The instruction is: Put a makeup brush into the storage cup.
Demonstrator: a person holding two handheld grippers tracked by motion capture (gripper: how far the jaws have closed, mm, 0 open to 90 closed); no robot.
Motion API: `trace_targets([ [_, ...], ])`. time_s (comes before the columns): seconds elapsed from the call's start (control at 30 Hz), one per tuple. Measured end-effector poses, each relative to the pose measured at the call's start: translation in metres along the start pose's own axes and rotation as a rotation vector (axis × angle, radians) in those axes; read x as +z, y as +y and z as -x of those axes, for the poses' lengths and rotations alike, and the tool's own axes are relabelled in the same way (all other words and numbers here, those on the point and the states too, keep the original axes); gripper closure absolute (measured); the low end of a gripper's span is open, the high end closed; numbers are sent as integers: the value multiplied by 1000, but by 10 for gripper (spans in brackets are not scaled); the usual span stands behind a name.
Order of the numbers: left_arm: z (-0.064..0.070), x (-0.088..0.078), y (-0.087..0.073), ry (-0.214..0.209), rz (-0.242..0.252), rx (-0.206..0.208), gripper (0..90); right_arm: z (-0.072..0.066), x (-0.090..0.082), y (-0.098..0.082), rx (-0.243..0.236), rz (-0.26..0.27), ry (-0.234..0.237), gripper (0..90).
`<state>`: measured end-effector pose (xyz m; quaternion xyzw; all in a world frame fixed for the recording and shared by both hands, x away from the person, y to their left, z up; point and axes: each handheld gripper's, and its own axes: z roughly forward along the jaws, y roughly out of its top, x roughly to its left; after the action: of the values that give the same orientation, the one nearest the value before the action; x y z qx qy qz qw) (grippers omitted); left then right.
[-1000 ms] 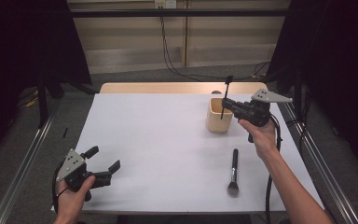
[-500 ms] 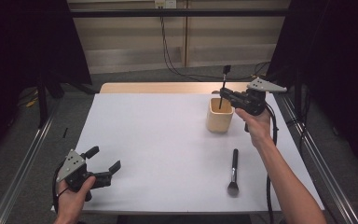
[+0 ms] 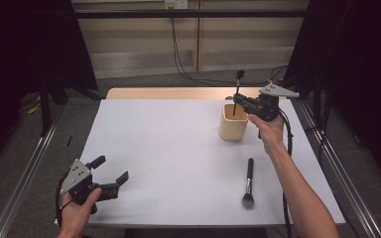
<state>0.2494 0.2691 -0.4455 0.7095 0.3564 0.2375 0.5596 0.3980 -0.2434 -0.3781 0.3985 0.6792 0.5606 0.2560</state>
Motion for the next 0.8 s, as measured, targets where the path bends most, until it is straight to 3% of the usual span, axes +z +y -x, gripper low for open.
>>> trace_targets([
  [0.17,-1,0,0,9,-2,2,18,-3,-3,-6,-2,9,10,863],
  [0.8,-2,1,-1,2,-9,5,19,9,-2,-35,29,-34,-11,863],
])
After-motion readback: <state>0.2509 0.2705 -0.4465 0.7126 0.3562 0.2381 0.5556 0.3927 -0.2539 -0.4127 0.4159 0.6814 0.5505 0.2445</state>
